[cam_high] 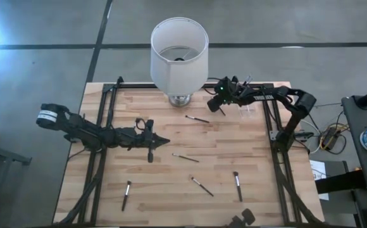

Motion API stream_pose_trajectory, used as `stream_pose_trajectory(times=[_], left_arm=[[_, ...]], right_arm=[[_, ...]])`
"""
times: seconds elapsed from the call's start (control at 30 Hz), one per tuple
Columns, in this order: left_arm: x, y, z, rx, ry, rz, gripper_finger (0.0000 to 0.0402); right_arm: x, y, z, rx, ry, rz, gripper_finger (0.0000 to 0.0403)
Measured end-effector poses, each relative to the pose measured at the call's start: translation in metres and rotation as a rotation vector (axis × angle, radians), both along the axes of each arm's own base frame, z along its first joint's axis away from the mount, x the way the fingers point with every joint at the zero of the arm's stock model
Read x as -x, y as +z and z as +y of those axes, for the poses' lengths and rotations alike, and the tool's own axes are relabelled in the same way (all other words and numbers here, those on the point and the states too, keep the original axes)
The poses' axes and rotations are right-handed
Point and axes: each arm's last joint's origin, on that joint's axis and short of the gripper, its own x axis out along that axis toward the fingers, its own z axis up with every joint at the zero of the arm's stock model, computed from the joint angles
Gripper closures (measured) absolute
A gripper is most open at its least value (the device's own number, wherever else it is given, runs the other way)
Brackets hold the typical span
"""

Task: Put items in baskets/containers
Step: Put the eyeshadow brush into the transparent organizer

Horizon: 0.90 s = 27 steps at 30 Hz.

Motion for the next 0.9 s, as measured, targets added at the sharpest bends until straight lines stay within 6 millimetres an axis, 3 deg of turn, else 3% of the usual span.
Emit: stream_pose_trajectory(times=[0.5,0.9], left_arm=[[0.0,0.0,0.0,0.0,-0.003,0.0,0.0401],[0.0,0.0,0.0,0.002,-0.014,-0.001,0.0402]], right_arm=[[0.004,-0.007,0.003,-0.023,-0.002,0.027,0.0269],[-0.012,-0.012,-0.012,-0.026,0.003,0.03,0.0268]])
